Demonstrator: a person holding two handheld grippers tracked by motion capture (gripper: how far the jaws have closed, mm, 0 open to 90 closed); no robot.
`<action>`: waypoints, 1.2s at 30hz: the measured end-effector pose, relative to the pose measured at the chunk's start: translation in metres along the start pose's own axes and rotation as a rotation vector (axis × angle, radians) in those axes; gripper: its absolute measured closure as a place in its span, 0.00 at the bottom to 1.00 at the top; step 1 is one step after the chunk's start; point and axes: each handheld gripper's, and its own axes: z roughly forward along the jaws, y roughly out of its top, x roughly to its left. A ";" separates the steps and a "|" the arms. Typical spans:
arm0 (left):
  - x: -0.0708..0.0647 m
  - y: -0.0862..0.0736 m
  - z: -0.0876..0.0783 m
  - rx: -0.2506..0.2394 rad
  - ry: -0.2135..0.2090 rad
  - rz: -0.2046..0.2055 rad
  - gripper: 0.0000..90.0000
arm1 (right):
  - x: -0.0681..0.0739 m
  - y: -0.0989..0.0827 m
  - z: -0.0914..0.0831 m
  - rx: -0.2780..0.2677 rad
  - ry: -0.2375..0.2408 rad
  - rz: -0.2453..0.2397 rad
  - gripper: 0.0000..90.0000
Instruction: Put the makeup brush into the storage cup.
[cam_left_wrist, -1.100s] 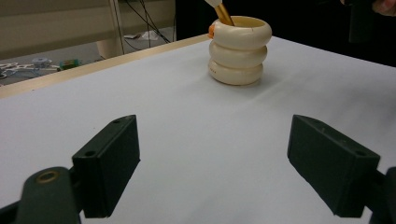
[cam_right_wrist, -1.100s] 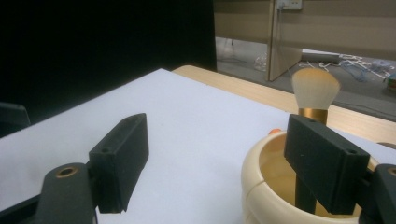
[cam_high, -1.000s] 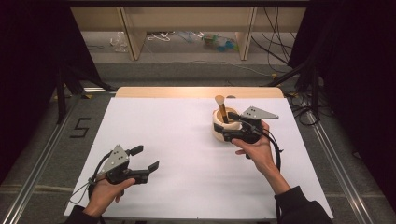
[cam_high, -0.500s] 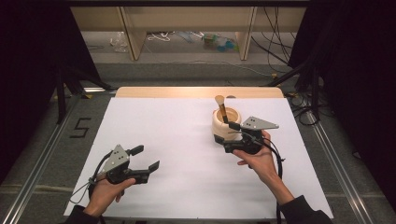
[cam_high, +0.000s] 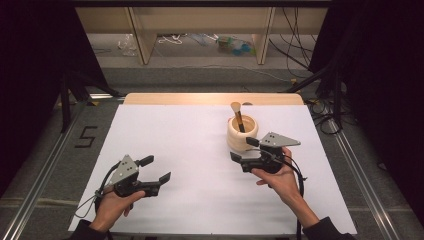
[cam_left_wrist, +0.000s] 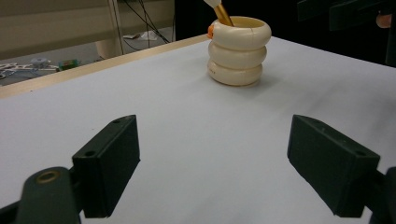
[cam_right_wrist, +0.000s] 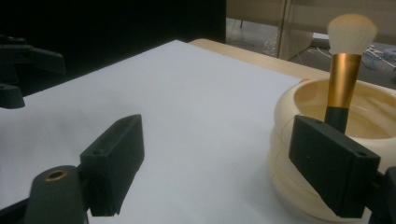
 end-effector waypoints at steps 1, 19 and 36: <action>0.000 0.000 0.000 0.001 0.000 0.001 0.19 | 0.001 -0.001 -0.001 0.004 -0.010 -0.008 0.21; 0.000 0.000 0.001 -0.004 -0.003 -0.002 0.19 | 0.017 -0.019 -0.013 0.029 0.012 0.007 0.19; -0.001 0.000 0.000 0.004 0.001 0.007 0.19 | 0.024 -0.032 -0.027 0.061 -0.004 0.002 0.19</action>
